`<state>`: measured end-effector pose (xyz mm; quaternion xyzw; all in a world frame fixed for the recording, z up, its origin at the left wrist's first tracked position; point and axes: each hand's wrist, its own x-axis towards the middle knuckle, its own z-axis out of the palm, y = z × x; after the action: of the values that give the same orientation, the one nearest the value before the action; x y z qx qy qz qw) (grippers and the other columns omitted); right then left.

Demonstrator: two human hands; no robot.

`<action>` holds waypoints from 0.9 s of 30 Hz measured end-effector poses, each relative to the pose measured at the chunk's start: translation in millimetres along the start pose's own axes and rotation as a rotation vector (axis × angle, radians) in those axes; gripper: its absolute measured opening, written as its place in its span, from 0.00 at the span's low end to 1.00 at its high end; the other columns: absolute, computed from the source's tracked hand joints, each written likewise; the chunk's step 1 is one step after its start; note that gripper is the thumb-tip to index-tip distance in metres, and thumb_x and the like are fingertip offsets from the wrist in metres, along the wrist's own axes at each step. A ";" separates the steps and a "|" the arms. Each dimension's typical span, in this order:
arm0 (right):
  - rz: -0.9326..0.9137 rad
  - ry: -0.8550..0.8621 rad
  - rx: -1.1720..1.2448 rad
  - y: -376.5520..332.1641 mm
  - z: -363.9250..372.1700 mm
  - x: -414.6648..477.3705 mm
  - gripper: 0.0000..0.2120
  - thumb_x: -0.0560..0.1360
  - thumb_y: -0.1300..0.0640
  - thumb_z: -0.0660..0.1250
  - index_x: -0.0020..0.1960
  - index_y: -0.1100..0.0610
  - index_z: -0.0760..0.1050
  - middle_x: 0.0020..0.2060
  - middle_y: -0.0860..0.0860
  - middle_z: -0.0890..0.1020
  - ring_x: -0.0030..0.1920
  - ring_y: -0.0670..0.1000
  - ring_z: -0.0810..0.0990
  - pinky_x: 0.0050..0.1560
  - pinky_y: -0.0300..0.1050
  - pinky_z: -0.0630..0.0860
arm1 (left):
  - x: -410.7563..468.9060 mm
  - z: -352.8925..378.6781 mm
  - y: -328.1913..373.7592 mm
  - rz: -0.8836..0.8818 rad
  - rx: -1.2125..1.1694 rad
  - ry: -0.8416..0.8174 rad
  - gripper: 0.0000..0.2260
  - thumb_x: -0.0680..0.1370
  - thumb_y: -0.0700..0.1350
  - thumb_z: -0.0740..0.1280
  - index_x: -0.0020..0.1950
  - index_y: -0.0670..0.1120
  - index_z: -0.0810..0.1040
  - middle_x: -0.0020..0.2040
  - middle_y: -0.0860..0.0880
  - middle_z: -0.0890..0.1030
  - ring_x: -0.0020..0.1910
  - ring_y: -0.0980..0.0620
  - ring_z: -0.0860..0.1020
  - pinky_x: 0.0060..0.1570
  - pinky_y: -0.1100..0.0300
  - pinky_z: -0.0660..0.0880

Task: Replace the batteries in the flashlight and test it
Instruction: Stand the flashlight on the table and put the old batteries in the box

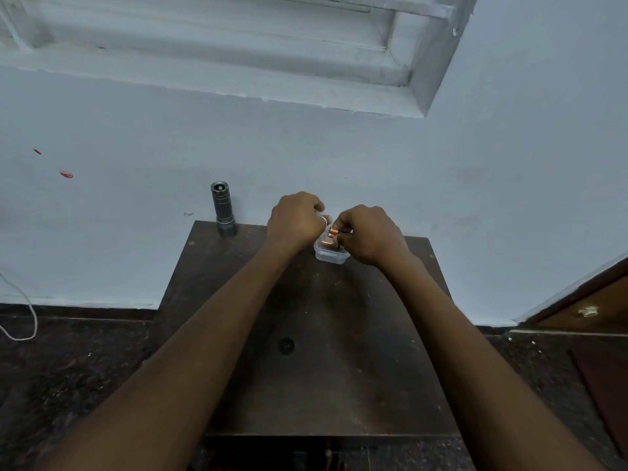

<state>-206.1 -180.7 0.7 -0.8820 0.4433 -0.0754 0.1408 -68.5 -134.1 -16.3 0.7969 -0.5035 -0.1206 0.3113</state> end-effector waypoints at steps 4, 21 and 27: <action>-0.017 -0.087 -0.121 -6.6 6.7 6.3 0.09 0.77 0.56 0.67 0.56 0.55 0.83 0.52 0.57 0.83 0.53 0.59 0.80 0.47 0.49 0.79 | -3.4 -1.7 -1.6 -0.092 -0.060 -0.085 0.08 0.75 0.42 0.69 0.52 0.44 0.85 0.53 0.46 0.86 0.53 0.45 0.81 0.51 0.56 0.77; -0.088 0.027 -0.374 1.2 16.2 16.6 0.11 0.77 0.62 0.67 0.56 0.54 0.83 0.49 0.55 0.84 0.56 0.59 0.75 0.47 0.48 0.70 | -11.4 -3.4 0.4 -0.198 -0.182 -0.094 0.11 0.72 0.37 0.66 0.48 0.44 0.86 0.46 0.46 0.87 0.48 0.45 0.84 0.55 0.51 0.79; -0.090 0.100 -0.267 6.8 21.0 12.2 0.12 0.78 0.60 0.67 0.60 0.53 0.83 0.52 0.56 0.84 0.59 0.59 0.74 0.50 0.49 0.67 | -7.9 0.7 -1.5 -0.162 -0.117 -0.088 0.06 0.72 0.39 0.66 0.42 0.42 0.84 0.41 0.43 0.85 0.43 0.44 0.83 0.50 0.52 0.81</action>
<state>-198.6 -190.6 -21.3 -0.9071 0.4157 -0.0660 -0.0037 -71.4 -126.9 -18.7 0.8093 -0.4428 -0.2096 0.3243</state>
